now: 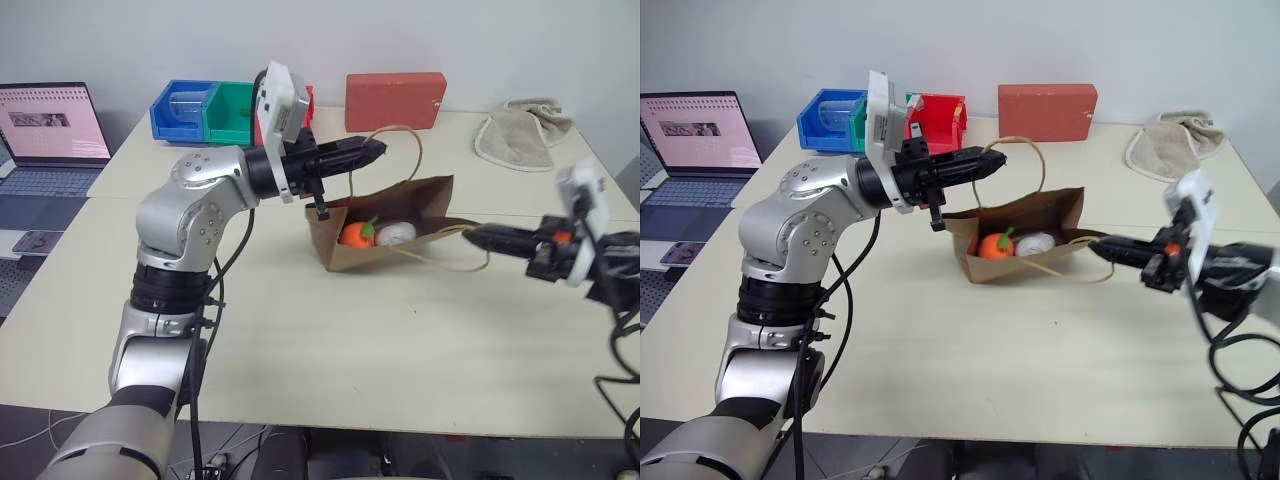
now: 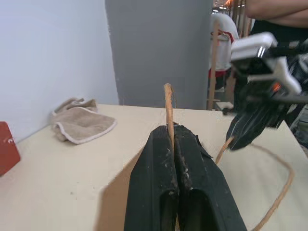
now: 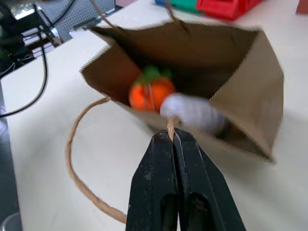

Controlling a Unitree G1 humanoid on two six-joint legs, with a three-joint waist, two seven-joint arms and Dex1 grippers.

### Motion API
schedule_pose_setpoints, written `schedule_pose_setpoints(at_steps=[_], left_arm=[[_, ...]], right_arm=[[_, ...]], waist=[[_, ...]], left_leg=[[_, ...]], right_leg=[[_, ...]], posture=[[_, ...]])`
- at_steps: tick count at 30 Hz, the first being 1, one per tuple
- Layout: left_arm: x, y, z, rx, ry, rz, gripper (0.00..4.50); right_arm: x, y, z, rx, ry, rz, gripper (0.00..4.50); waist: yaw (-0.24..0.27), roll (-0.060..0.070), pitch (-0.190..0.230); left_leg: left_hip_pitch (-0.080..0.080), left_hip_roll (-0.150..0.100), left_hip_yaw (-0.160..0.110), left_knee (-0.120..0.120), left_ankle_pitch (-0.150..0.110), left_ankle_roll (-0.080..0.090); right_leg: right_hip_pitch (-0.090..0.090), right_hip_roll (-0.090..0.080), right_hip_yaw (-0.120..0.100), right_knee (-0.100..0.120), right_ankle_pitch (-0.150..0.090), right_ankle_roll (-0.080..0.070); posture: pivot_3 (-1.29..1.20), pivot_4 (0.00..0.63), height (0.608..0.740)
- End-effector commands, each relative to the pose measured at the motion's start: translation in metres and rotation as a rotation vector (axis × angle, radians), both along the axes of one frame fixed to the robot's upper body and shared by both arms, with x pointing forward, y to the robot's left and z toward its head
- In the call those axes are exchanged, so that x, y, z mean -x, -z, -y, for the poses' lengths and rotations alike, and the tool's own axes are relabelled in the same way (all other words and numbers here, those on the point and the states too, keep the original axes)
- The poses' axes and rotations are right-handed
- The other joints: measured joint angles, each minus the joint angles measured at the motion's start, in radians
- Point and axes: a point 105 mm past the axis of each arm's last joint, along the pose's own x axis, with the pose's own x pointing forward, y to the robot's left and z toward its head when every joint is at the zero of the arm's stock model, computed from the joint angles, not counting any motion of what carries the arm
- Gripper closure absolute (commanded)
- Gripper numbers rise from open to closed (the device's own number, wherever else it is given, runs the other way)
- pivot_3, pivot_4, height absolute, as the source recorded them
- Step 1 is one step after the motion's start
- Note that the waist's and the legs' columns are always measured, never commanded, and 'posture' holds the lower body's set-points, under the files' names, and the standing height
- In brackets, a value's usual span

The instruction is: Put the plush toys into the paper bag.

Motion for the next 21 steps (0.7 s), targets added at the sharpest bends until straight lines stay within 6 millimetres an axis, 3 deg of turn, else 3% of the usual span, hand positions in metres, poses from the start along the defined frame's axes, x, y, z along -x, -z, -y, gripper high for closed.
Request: schedule_pose_setpoints(at_steps=[1,3,9,12,15,21], left_arm=[[-0.008,-0.008,0.011,0.015,-0.006,0.039,4.50],[-0.011,-0.007,0.016,0.021,-0.001,0.038,4.50],[-0.019,0.007,0.031,0.027,0.019,-0.003,4.50],[-0.024,0.008,0.028,0.043,-0.003,-0.022,4.50],[-0.022,0.007,0.025,0.036,0.018,-0.029,3.88],[-0.016,0.010,0.014,-0.003,0.030,-0.027,1.98]], right_arm=[[0.004,-0.018,0.005,0.001,-0.004,0.034,4.45],[0.002,-0.019,0.007,0.003,0.006,0.024,4.45],[-0.015,0.003,0.005,-0.002,0.075,-0.040,4.45],[-0.022,-0.001,0.004,-0.054,0.098,-0.023,4.45],[-0.021,-0.009,0.004,-0.057,0.083,-0.004,3.86],[-0.009,-0.034,0.017,-0.036,0.037,0.068,1.68]], waist=[[0.000,0.000,0.000],[0.000,0.000,0.000],[-0.004,0.000,0.000],[-0.004,0.000,0.000],[-0.003,0.000,0.000],[-0.002,0.001,0.000]], left_leg=[[0.000,0.000,0.000,0.000,0.000,0.000],[0.000,0.000,0.000,0.000,0.000,0.000],[-0.001,0.000,0.001,0.000,0.000,0.000],[0.000,0.000,0.001,0.000,0.000,0.000],[-0.001,0.000,0.001,0.000,0.000,0.000],[-0.002,0.000,0.000,-0.001,0.000,0.000]], right_leg=[[0.000,0.000,0.000,0.000,0.000,0.000],[0.000,0.000,0.000,0.000,0.000,0.000],[-0.001,0.000,0.001,0.000,0.000,0.000],[-0.001,0.000,0.001,0.000,0.000,0.001],[-0.002,0.000,0.001,0.000,0.000,0.001],[-0.002,0.000,0.000,0.000,0.000,0.001]], posture=[[0.00,0.150,0.740],[0.00,0.150,0.740],[0.00,0.150,0.740],[0.00,0.150,0.740],[0.00,0.150,0.740],[0.00,0.150,0.740]])
